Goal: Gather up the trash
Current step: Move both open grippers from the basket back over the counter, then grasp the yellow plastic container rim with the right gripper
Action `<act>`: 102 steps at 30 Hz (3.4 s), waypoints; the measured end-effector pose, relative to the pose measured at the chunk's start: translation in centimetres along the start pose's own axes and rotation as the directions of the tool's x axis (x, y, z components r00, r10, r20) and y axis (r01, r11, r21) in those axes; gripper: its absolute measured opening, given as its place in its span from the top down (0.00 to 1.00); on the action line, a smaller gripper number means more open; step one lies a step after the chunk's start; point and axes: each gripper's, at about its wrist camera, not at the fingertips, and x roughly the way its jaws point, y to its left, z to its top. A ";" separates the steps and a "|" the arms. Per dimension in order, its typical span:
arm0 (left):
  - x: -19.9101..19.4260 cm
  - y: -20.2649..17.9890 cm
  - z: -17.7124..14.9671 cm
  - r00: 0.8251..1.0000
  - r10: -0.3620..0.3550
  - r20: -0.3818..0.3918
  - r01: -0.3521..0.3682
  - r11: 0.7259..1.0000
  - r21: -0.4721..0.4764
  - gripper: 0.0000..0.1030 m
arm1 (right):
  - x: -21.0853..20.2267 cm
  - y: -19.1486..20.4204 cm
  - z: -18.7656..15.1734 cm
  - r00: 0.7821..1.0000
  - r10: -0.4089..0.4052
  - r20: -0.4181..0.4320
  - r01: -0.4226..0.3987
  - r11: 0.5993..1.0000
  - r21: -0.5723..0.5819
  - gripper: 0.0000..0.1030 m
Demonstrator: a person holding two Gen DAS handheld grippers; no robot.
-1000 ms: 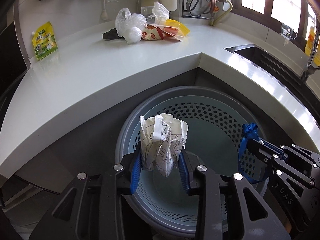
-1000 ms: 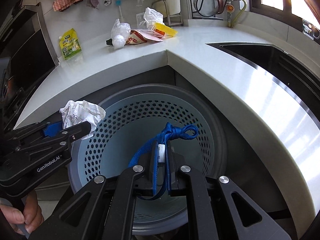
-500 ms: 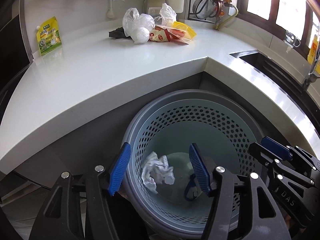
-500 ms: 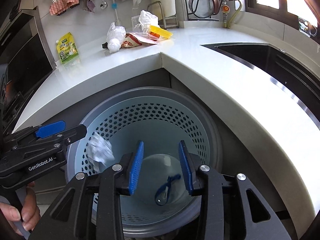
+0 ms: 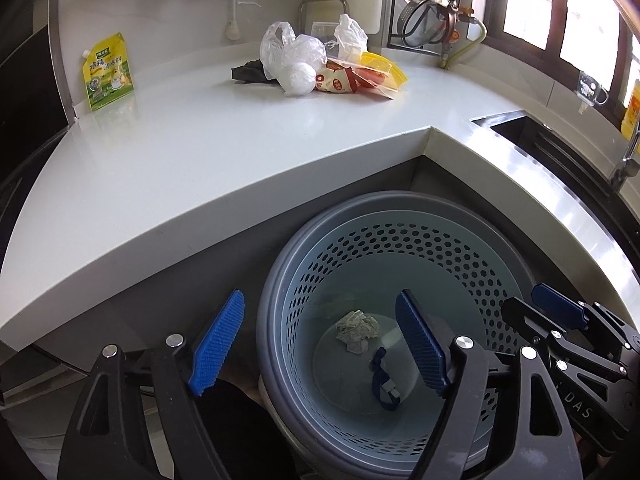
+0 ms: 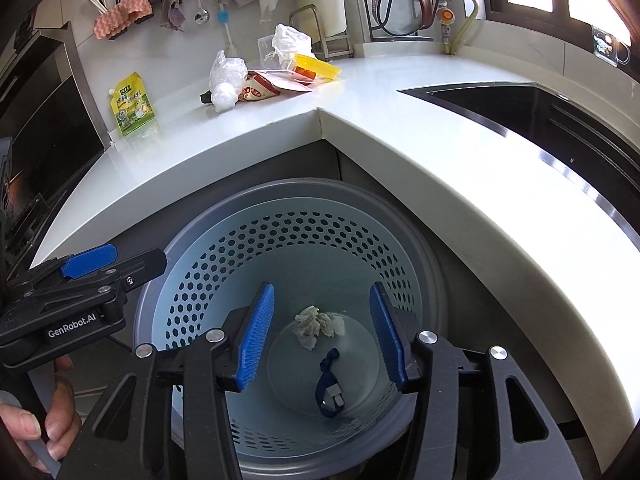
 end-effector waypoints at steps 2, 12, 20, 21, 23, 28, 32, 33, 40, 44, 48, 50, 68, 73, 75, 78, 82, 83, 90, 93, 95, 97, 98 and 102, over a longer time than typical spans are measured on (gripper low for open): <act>-0.2 0.2 0.1 1.000 0.003 0.005 -0.003 1.000 -0.001 0.25 | 0.2 0.1 0.1 1.000 -0.001 -0.003 0.001 1.000 -0.002 0.53; -1.8 1.1 1.7 1.000 -0.004 0.028 0.005 1.000 -0.019 0.22 | -0.4 0.3 1.2 1.000 -0.010 0.028 0.010 1.000 0.002 0.44; -3.4 0.9 2.4 0.997 0.013 0.080 -0.012 1.000 -0.003 0.18 | -0.7 0.5 2.0 0.999 0.005 0.042 -0.005 1.000 -0.007 0.44; -3.5 0.9 2.6 0.997 0.010 0.079 -0.010 1.000 -0.006 0.18 | -0.9 0.5 2.1 0.999 0.005 0.048 -0.005 1.000 -0.007 0.44; -3.6 1.0 3.0 0.997 0.000 0.077 0.001 1.000 -0.013 0.18 | -1.3 0.4 2.5 0.998 0.008 0.062 -0.008 1.000 -0.004 0.44; -4.4 1.3 4.0 0.994 -0.003 0.108 0.006 1.000 -0.029 0.13 | -1.7 0.0 3.5 0.996 0.009 0.088 -0.010 1.000 0.004 0.44; -4.5 1.6 5.0 0.991 0.005 0.132 0.000 0.999 -0.034 0.13 | -1.6 -0.3 4.4 0.995 0.005 0.104 -0.006 1.000 0.008 0.44; -4.4 1.7 5.3 0.991 0.006 0.135 -0.001 0.999 -0.036 0.13 | -1.5 -0.4 4.6 0.994 0.004 0.107 -0.005 1.000 0.010 0.44; -2.7 3.1 7.7 0.989 0.036 0.146 -0.026 0.997 -0.066 0.12 | -0.1 -0.5 7.5 0.991 0.020 0.129 -0.020 1.000 0.001 0.43; -1.6 4.0 9.6 0.987 0.061 0.148 -0.048 0.995 -0.090 0.12 | 0.8 -0.3 10.1 0.988 0.048 0.144 -0.046 0.999 -0.021 0.40; -0.6 4.4 11.9 0.982 0.088 0.164 -0.073 0.993 -0.097 0.09 | 2.2 -0.2 12.9 0.989 0.035 0.146 -0.030 0.999 -0.036 0.40; 0.2 4.6 13.1 0.979 0.109 0.172 -0.093 0.991 -0.099 0.09 | 2.7 -0.2 14.2 0.988 0.039 0.150 -0.034 0.999 -0.039 0.40; 7.2 5.2 20.0 0.982 0.132 0.137 -0.115 0.986 -0.120 0.07 | 10.2 -1.5 23.5 0.990 0.125 0.066 -0.127 0.991 0.035 0.28; 8.1 4.9 20.6 0.982 0.139 0.125 -0.126 0.986 -0.108 0.07 | 12.1 -1.6 25.6 0.986 0.168 0.023 -0.169 0.984 0.063 0.26; 8.3 4.9 20.7 0.982 0.142 0.123 -0.130 0.986 -0.104 0.07 | 13.1 -1.8 26.2 0.987 0.162 0.000 -0.162 0.984 0.070 0.25; 8.5 4.9 20.9 0.982 0.145 0.122 -0.134 0.986 -0.100 0.07 | 14.2 -1.7 27.1 0.990 0.140 -0.016 -0.139 0.989 0.046 0.25; 8.9 4.8 20.9 0.982 0.148 0.114 -0.137 0.986 -0.096 0.07 | 15.4 -1.6 28.1 0.994 0.107 -0.021 -0.107 0.994 -0.001 0.25; 9.0 4.7 20.9 0.982 0.150 0.112 -0.140 0.986 -0.093 0.07 | 15.6 -1.5 28.3 0.994 0.105 -0.023 -0.106 0.994 -0.013 0.24; 9.7 4.4 21.0 0.984 0.151 0.092 -0.144 0.986 -0.087 0.07 | 17.6 -0.8 29.4 0.988 0.142 -0.068 -0.146 0.987 -0.063 0.23; 9.9 4.1 21.2 0.984 0.155 0.092 -0.148 0.986 -0.078 0.07 | 18.5 -0.8 29.6 0.985 0.146 -0.089 -0.152 0.986 -0.064 0.23; 10.1 3.9 21.3 0.983 0.159 0.091 -0.152 0.986 -0.072 0.07 | 19.0 -0.9 29.6 0.981 0.161 -0.111 -0.168 0.984 -0.056 0.23; 10.3 3.8 21.4 0.983 0.160 0.089 -0.154 0.986 -0.071 0.07 | 19.4 -1.1 29.6 0.977 0.175 -0.125 -0.182 0.983 -0.041 0.23; 10.4 3.8 21.5 0.983 0.160 0.087 -0.154 0.985 -0.072 0.07 | 19.6 -1.2 29.6 0.975 0.181 -0.132 -0.187 0.982 -0.036 0.23; 10.8 3.7 21.6 0.985 0.155 0.079 -0.149 0.986 -0.080 0.07 | 20.1 -1.3 29.8 0.970 0.191 -0.150 -0.198 0.980 -0.034 0.23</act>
